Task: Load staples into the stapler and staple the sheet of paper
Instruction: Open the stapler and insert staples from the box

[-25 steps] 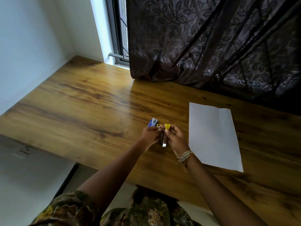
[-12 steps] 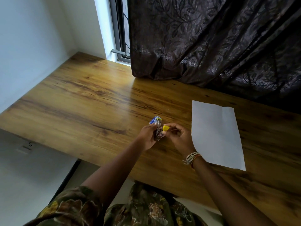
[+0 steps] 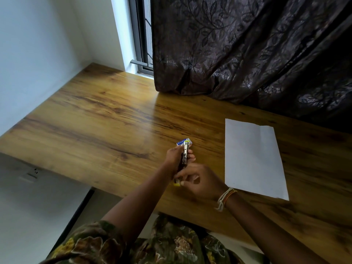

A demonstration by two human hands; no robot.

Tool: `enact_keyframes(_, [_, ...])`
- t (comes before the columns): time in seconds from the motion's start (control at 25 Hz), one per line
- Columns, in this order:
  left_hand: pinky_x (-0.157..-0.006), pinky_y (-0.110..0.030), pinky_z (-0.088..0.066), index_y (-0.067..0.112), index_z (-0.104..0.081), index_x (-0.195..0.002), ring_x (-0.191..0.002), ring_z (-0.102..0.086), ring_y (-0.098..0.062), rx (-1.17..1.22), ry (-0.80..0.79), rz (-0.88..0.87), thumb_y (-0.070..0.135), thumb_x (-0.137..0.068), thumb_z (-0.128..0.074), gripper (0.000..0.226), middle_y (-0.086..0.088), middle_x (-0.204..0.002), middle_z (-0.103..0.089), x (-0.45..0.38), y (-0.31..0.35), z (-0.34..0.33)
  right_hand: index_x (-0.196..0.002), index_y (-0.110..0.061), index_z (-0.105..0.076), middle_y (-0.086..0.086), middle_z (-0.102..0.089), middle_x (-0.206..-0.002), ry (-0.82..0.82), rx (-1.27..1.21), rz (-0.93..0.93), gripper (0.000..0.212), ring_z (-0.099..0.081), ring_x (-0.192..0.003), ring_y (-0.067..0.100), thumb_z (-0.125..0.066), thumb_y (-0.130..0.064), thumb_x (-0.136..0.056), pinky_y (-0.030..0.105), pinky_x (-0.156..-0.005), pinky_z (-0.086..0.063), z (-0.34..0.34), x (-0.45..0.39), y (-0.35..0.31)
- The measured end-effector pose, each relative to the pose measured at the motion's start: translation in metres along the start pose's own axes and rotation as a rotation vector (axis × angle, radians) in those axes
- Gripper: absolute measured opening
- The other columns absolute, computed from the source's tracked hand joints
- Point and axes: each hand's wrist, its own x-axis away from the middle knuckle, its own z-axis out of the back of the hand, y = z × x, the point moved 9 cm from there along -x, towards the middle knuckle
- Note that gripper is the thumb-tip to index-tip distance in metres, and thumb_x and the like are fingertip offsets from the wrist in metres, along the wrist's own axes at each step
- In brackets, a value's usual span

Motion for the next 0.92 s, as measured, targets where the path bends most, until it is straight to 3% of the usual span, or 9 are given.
enact_keyframes(0.12, [-0.052, -0.025, -0.052, -0.002, -0.063, -0.104, -0.052, -0.058, -0.017, 0.021, 0.015, -0.023, 0.009, -0.098, -0.04, 0.026, -0.009, -0.069, -0.057, 0.003, 0.0, 0.0, -0.085, -0.019, -0.076, -0.013, -0.069, -0.081, 0.027, -0.1, -0.151, 0.014, -0.064, -0.074, 0.002, -0.065, -0.012, -0.082, 0.023, -0.071, -0.053, 0.007, -0.004, 0.019])
enact_keyframes(0.2, [-0.045, -0.024, -0.05, -0.003, -0.062, -0.101, -0.051, -0.061, -0.016, -0.017, 0.054, -0.057, 0.011, -0.1, -0.042, 0.025, -0.011, -0.071, -0.061, 0.001, 0.002, 0.004, -0.08, -0.022, -0.073, -0.013, -0.066, -0.073, 0.191, -0.135, -0.3, 0.017, -0.062, -0.066, 0.0, -0.062, -0.01, -0.085, 0.027, -0.069, -0.053, 0.021, -0.01, 0.038])
enact_keyframes(0.28, [-0.046, -0.025, -0.052, -0.003, -0.062, -0.1, -0.053, -0.065, -0.016, -0.035, 0.051, -0.089, 0.013, -0.101, -0.043, 0.025, -0.011, -0.072, -0.065, -0.001, 0.004, 0.006, -0.075, -0.024, -0.064, -0.005, -0.066, -0.07, 0.308, -0.165, -0.461, 0.01, -0.064, -0.066, 0.012, -0.064, -0.022, -0.084, 0.039, -0.069, -0.056, 0.029, -0.013, 0.056])
enact_keyframes(0.4, [-0.055, -0.028, -0.058, -0.003, -0.063, -0.096, -0.061, -0.07, -0.018, 0.027, 0.019, -0.086, 0.012, -0.102, -0.044, 0.025, -0.01, -0.07, -0.07, 0.001, 0.002, 0.007, -0.084, -0.025, -0.052, -0.009, -0.061, -0.073, 0.138, 0.012, -0.611, 0.029, -0.057, -0.066, 0.011, -0.068, -0.048, -0.076, 0.031, -0.057, -0.046, 0.009, -0.012, 0.06])
enact_keyframes(0.48, [-0.059, -0.03, -0.06, -0.005, -0.061, -0.103, -0.068, -0.072, -0.021, 0.059, -0.018, -0.067, 0.011, -0.102, -0.042, 0.024, -0.012, -0.076, -0.071, 0.002, 0.003, 0.006, -0.096, -0.025, -0.05, -0.015, -0.054, -0.076, 0.091, 0.121, -0.604, 0.039, -0.052, -0.068, 0.006, -0.066, -0.054, -0.076, 0.024, -0.054, -0.035, 0.0, -0.011, 0.052])
enact_keyframes(0.56, [-0.065, -0.034, -0.061, -0.006, -0.058, -0.108, -0.074, -0.073, -0.023, 0.096, -0.054, -0.056, 0.008, -0.103, -0.038, 0.025, -0.016, -0.084, -0.069, 0.003, 0.006, 0.004, -0.097, -0.026, -0.052, -0.014, -0.054, -0.08, 0.116, 0.211, -0.577, 0.041, -0.055, -0.073, 0.01, -0.067, -0.054, -0.072, 0.025, -0.055, -0.037, 0.002, -0.01, 0.051])
enact_keyframes(0.68, [-0.081, -0.038, -0.059, -0.002, -0.061, -0.107, -0.079, -0.073, -0.024, 0.113, -0.09, -0.052, 0.005, -0.103, -0.033, 0.029, -0.016, -0.086, -0.07, 0.003, 0.007, 0.002, -0.084, -0.023, -0.058, -0.005, -0.065, -0.077, 0.158, 0.268, -0.582, 0.021, -0.06, -0.073, 0.019, -0.067, -0.039, -0.073, 0.031, -0.058, -0.045, 0.014, -0.008, 0.061])
enact_keyframes(0.76, [-0.088, -0.04, -0.054, 0.002, -0.062, -0.108, -0.084, -0.073, -0.023, 0.11, -0.116, -0.05, 0.006, -0.103, -0.03, 0.033, -0.012, -0.085, -0.073, 0.002, 0.007, 0.001, -0.086, -0.022, -0.064, -0.003, -0.068, -0.078, 0.209, 0.277, -0.581, 0.013, -0.062, -0.072, 0.02, -0.066, -0.032, -0.078, 0.029, -0.057, -0.045, 0.025, -0.005, 0.067])
enact_keyframes(0.92, [-0.074, -0.032, -0.059, 0.005, -0.063, -0.11, -0.085, -0.072, -0.021, 0.062, -0.107, -0.05, 0.007, -0.102, -0.029, 0.034, -0.011, -0.091, -0.073, 0.003, 0.008, -0.001, -0.104, -0.025, -0.067, -0.002, -0.067, -0.099, 0.283, 0.347, -0.52, 0.02, -0.064, -0.084, 0.018, -0.065, -0.03, -0.084, 0.027, -0.064, -0.049, 0.038, -0.002, 0.068])
